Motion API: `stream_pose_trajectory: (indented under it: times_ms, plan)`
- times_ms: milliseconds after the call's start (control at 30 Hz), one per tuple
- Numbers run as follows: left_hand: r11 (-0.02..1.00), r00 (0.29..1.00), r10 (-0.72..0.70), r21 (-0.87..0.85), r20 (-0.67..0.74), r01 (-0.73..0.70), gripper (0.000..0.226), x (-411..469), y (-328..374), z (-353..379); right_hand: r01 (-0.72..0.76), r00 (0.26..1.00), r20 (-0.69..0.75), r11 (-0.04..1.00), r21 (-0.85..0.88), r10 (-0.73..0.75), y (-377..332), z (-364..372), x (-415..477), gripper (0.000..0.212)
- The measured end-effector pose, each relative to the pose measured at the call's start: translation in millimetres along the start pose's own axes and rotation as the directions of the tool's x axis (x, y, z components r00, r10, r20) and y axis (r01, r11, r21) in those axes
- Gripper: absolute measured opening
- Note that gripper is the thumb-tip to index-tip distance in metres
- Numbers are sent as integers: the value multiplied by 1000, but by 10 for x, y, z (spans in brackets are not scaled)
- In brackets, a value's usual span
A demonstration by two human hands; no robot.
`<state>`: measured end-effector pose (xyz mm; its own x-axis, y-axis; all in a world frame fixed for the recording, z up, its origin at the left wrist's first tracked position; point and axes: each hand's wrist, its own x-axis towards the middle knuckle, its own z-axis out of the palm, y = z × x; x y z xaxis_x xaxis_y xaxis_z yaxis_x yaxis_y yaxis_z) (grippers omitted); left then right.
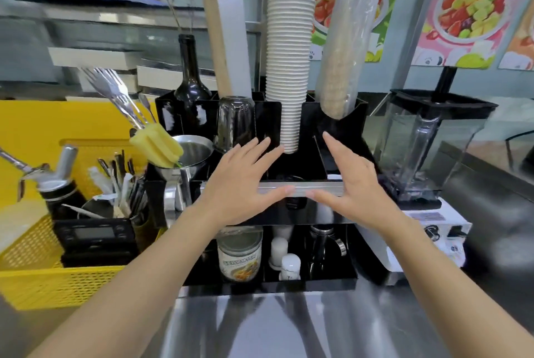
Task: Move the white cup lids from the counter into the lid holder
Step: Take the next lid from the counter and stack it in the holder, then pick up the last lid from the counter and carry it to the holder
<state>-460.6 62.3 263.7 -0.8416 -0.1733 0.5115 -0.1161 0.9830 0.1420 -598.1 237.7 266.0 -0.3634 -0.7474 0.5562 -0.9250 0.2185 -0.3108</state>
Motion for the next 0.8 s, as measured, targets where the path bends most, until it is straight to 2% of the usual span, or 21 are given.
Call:
stream_pose_trajectory:
  times_ms: [233,400,533,667,800]
  plan:
    - [986,984,-169,-8,-52,169,75,-1200,-616,-416,168,971,140,970,173,-193,-1110,756,-41,91]
    - [939,938,-344,-39,-42,343,79,-2038,-1142,-660,232,926,237,937,261,-295,-1847,1493,-19,92]
    - [873,875,-482,-57,38,484,86,-2674,-1596,-653,160,897,351,939,305,-267,-2306,2133,-54,94]
    - [830,820,-542,-37,182,557,99,-3163,-1910,-347,32,852,501,969,245,-154,-2428,2814,-226,98]
    - [792,767,-556,-74,320,606,90,-3469,-2067,62,-164,784,621,972,170,23,-2362,3281,-497,102]
